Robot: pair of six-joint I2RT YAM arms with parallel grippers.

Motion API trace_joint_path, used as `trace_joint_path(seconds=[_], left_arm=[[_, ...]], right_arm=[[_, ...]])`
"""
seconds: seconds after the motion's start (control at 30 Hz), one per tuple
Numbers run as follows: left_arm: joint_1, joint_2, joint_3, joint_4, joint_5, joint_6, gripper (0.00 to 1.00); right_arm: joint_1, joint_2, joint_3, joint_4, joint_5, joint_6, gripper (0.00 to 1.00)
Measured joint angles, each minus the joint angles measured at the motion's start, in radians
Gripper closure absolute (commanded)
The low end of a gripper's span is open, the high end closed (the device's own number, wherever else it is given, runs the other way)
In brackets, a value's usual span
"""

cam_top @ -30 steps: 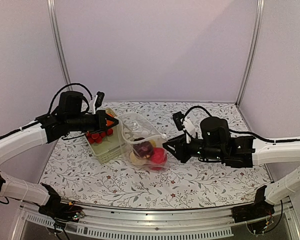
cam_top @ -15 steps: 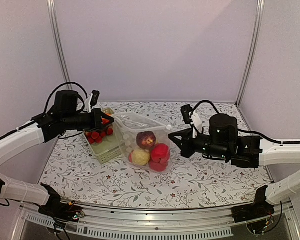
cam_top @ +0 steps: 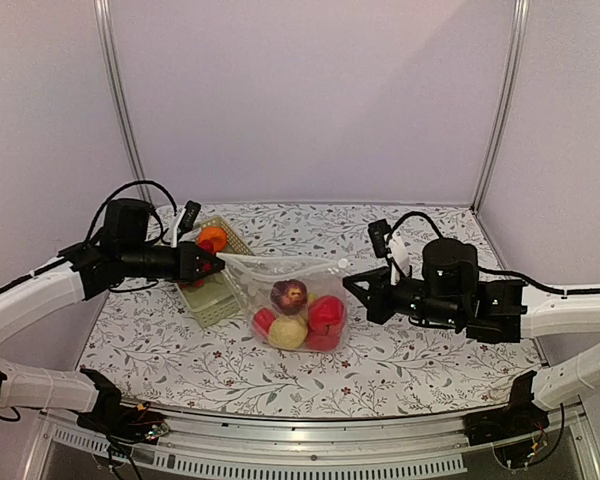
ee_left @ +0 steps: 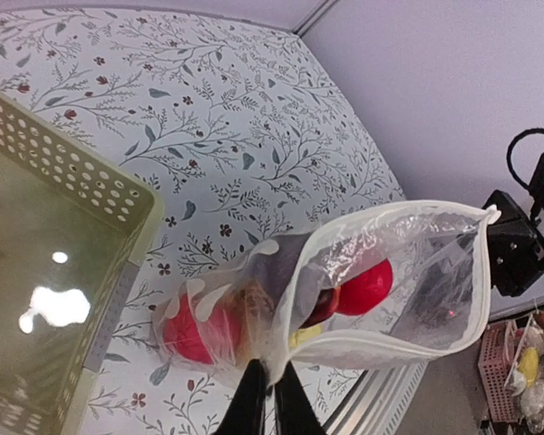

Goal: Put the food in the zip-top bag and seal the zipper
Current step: Adjust the zipper food storage bag at the center of the board.

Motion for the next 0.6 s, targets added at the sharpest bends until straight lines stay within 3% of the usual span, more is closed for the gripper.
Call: trace_joint_path(seconds=[0.13, 0.2, 0.47, 0.6], left_arm=[[0.0, -0.063, -0.017, -0.039, 0.006, 0.086, 0.28], [0.001, -0.102, -0.005, -0.085, -0.022, 0.135, 0.13], [-0.013, -0.181, 0.226, -0.182, -0.077, 0.255, 0.09], [-0.11, -0.146, 0.282, -0.171, -0.068, 0.288, 0.11]], right_arm=[[0.0, 0.009, 0.0, 0.001, -0.029, 0.004, 1.0], [0.0, 0.009, 0.001, -0.001, -0.043, 0.004, 1.0], [0.0, 0.011, 0.065, -0.086, -0.117, -0.013, 1.0], [0.0, 0.019, 0.116, -0.137, -0.161, -0.031, 1.0]])
